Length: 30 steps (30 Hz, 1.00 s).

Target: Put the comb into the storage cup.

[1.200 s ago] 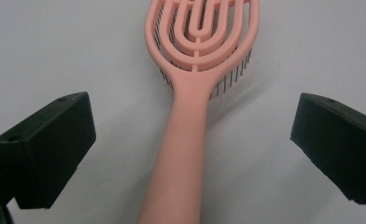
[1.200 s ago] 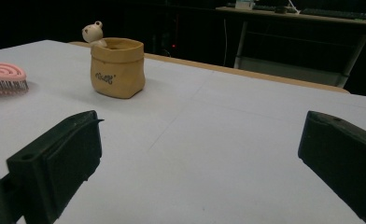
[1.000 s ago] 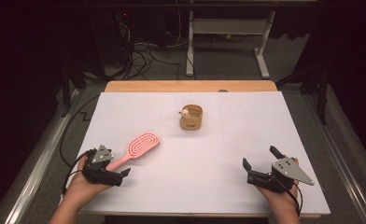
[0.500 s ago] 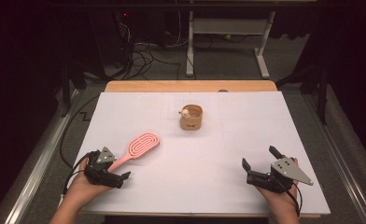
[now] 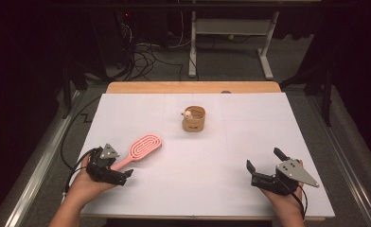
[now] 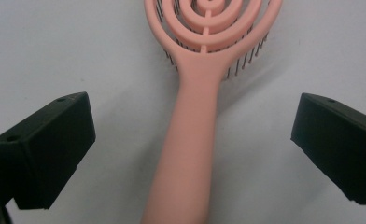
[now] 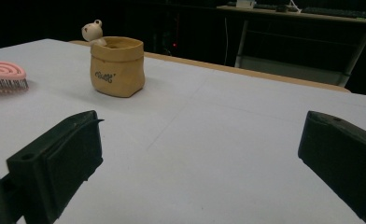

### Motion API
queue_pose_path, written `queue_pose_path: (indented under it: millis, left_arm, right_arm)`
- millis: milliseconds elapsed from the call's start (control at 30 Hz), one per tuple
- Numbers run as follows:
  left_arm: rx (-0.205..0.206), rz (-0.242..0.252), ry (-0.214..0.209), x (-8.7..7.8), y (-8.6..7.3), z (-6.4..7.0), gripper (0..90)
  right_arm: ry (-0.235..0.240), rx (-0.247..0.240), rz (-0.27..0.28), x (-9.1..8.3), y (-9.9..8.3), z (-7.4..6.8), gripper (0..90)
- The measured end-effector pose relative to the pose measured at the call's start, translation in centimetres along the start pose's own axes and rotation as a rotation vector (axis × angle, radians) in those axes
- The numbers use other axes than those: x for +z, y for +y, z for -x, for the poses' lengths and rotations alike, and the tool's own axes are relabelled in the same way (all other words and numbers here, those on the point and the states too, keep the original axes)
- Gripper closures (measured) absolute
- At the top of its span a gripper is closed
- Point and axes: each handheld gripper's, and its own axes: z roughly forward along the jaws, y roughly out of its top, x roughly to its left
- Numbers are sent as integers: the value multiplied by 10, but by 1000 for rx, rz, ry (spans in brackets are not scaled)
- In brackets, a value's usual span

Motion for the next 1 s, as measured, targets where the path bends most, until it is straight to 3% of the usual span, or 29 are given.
queue_pose_path:
  millis: [200,467,800,1000]
  left_arm:
    - [5,-11,-27,-2,11,-2,2]
    - [46,-58,-40,2,29,0,2]
    - [88,-100,-75,15,51,2,2]
    - [87,-122,-93,21,62,-1,2]
  right_arm:
    - [-1,13,5,-2,1,3,4]
    - [7,6,4,-1,1,1,4]
    - [11,8,6,-1,1,1,4]
    - [14,8,9,-2,1,1,4]
